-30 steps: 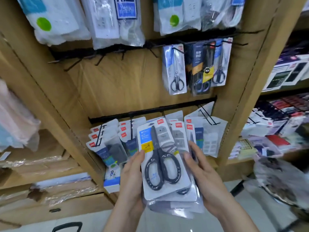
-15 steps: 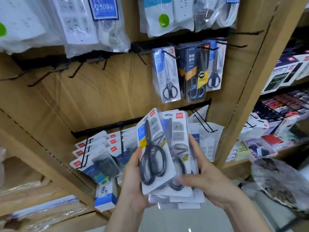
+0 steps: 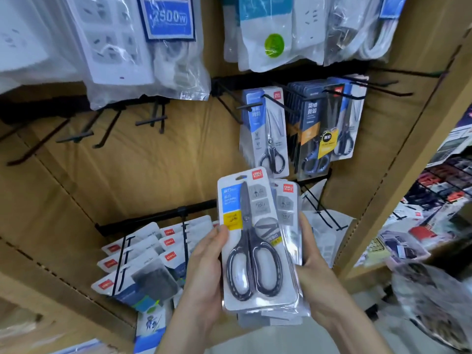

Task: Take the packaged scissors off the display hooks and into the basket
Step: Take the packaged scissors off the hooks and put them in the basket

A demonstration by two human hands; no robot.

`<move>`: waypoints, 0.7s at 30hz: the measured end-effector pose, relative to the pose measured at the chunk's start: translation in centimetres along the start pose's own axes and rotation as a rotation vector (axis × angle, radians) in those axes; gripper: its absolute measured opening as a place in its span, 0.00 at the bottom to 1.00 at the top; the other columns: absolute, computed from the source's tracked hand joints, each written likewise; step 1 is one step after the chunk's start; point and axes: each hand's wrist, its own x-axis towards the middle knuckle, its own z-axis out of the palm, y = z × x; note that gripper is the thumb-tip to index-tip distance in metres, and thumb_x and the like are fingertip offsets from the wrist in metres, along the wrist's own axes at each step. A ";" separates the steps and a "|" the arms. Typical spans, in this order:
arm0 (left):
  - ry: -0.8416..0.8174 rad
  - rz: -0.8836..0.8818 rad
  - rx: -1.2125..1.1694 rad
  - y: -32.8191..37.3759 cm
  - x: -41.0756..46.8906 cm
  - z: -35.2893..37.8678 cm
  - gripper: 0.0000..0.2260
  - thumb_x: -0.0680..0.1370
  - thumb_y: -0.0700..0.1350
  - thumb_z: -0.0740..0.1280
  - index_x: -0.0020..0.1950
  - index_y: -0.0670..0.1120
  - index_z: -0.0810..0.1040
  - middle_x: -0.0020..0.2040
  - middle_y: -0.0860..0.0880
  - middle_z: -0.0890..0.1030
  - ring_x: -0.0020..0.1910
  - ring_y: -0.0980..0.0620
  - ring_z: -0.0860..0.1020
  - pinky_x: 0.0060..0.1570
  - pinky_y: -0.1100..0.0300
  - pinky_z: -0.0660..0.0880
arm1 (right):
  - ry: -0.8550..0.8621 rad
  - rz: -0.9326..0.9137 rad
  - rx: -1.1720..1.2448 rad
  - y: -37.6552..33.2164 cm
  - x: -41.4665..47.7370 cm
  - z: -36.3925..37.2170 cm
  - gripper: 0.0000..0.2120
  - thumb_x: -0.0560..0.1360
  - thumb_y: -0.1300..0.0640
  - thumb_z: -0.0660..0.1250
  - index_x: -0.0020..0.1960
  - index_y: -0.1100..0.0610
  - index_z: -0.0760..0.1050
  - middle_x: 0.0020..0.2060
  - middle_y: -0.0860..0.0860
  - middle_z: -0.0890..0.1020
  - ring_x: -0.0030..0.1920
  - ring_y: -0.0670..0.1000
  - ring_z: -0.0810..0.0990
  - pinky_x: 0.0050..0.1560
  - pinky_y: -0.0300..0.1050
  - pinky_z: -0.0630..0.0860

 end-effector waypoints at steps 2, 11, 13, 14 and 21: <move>-0.020 0.039 0.017 0.7 0.7 0.1 0.19 0.72 0.47 0.68 0.58 0.36 0.80 0.55 0.36 0.83 0.51 0.40 0.82 0.61 0.41 0.74 | 0.007 0.008 0.037 0.1 0.9 -0.9 0.54 0.58 0.52 0.85 0.71 0.25 0.57 0.63 0.44 0.81 0.61 0.53 0.82 0.62 0.61 0.76; -0.052 0.427 0.276 3.9 1.4 3.1 0.06 0.78 0.47 0.68 0.47 0.47 0.83 0.48 0.39 0.85 0.45 0.43 0.82 0.51 0.44 0.77 | 0.002 -0.126 -0.003 -2.2 4.0 -6.8 0.51 0.61 0.67 0.77 0.67 0.26 0.59 0.55 0.37 0.83 0.53 0.45 0.84 0.46 0.43 0.82; -0.017 0.480 0.306 4.2 1.9 4.0 0.07 0.79 0.47 0.66 0.48 0.47 0.83 0.49 0.39 0.85 0.47 0.41 0.81 0.53 0.42 0.76 | -0.015 -0.124 -0.022 -2.8 4.3 -7.5 0.51 0.61 0.67 0.74 0.66 0.25 0.57 0.53 0.36 0.84 0.52 0.42 0.84 0.41 0.37 0.81; 0.009 0.489 0.310 4.3 2.2 4.4 0.09 0.80 0.47 0.64 0.48 0.47 0.83 0.50 0.39 0.85 0.48 0.41 0.81 0.55 0.41 0.76 | -0.026 -0.121 -0.040 -2.9 4.4 -7.8 0.52 0.60 0.66 0.75 0.67 0.25 0.56 0.55 0.36 0.83 0.53 0.43 0.84 0.41 0.37 0.81; 0.107 0.535 0.497 3.4 4.1 5.3 0.08 0.83 0.44 0.61 0.54 0.45 0.80 0.51 0.45 0.86 0.53 0.42 0.84 0.58 0.36 0.76 | -0.079 -0.119 -0.059 -3.6 5.2 -9.9 0.61 0.42 0.42 0.87 0.65 0.20 0.57 0.60 0.42 0.82 0.57 0.50 0.83 0.56 0.56 0.78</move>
